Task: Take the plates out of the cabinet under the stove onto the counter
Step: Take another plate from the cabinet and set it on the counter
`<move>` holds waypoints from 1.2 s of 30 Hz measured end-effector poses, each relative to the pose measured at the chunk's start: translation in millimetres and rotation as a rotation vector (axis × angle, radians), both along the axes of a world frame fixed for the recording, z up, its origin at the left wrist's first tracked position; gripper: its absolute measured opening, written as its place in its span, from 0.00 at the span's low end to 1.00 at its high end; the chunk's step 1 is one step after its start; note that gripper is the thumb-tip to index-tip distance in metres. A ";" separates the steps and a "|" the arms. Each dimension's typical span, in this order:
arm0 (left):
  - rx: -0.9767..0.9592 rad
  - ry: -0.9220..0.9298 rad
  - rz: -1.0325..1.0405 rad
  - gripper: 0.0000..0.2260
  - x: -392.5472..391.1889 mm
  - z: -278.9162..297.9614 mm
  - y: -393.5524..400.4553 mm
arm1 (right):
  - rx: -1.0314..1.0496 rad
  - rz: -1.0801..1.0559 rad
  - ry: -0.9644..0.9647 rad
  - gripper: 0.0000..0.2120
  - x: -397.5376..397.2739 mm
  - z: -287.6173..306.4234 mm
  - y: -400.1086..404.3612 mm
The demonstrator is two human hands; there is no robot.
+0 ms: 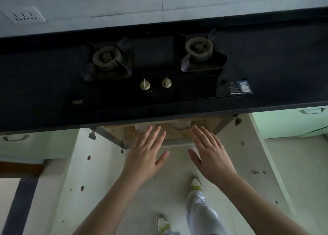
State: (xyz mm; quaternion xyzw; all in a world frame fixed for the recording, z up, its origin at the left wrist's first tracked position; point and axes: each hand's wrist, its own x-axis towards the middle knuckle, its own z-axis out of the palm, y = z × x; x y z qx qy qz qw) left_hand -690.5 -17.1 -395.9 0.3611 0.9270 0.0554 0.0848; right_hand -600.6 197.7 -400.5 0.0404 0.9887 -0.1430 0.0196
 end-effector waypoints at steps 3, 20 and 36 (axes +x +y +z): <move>-0.032 0.011 0.000 0.29 -8.9 -30.5 8.5 | -0.004 0.023 -0.008 0.28 -15.4 -28.6 6.7; 0.061 0.022 0.078 0.31 -64.2 -242.6 72.6 | 0.031 -0.001 0.035 0.29 -86.3 -220.7 30.3; 0.150 0.307 0.052 0.29 -142.9 -383.8 86.7 | 0.187 -0.009 0.249 0.27 -150.1 -377.8 72.0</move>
